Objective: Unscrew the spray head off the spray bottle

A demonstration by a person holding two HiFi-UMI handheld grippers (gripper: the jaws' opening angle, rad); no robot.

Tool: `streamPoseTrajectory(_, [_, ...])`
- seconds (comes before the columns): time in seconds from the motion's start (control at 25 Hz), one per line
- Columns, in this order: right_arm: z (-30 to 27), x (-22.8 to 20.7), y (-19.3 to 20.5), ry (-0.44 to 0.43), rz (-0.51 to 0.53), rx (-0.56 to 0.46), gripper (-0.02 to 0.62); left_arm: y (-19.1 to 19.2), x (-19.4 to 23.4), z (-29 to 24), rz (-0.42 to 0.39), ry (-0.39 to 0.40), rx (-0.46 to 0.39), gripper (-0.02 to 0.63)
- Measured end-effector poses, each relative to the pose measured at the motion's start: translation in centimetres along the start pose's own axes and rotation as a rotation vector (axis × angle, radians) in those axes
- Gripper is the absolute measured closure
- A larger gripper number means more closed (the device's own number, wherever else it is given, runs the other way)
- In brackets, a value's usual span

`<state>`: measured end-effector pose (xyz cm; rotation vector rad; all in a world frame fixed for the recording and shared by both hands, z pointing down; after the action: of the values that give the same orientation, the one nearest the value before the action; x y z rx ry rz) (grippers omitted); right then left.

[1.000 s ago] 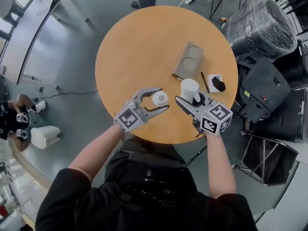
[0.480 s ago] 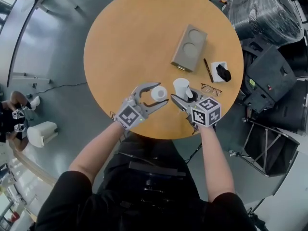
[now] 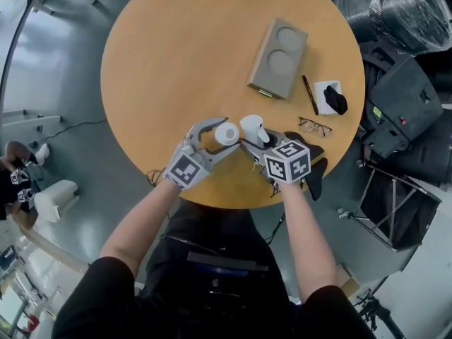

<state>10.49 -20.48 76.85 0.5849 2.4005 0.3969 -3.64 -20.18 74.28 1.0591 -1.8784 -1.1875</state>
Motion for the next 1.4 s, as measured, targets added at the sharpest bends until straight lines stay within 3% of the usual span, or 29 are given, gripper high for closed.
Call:
streamPoseTrajectory(0.4, [-2.3, -2.0, 1.3, 0.026, -0.024, 0.037, 0.359, 3.5, 0.6, -2.5, 0.032, 0.013, 0.04, 0.299])
streamPoseTrajectory(0.88, [-3.9, -2.4, 2.6, 0.07, 0.009, 0.095, 0.354, 6.4, 0.0, -2.2, -0.068, 0.011, 0.183, 0.298])
streamPoseTrajectory(1.0, [-3.9, -2.4, 2.4, 0.086, 0.021, 0.099, 0.341, 5.6, 0.0, -2.3, -0.05, 0.033, 0.162, 0.3])
streamPoseTrajectory(1.16, [-3.4, -2.1, 2.3, 0.097, 0.025, 0.111, 0.267, 4.8, 0.1, -1.6, -0.011, 0.049, 0.166, 0.258])
streamPoseTrajectory(1.4, [-1.1, -0.2, 2.4, 0.128, 0.06, 0.127, 0.257, 3.4, -0.8, 1.3, 0.003, 0.048, 0.197, 0.242])
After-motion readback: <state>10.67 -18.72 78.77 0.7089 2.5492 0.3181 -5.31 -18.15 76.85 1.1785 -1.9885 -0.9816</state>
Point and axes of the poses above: the fingertips, and each gripper's own axes: z backward along the fingers, x to its left, y out of its underside, the point moved 7 cm from there along z, backward along the fingers, and after that the axes turned 10 degrees about x, right-handed, at the moved point
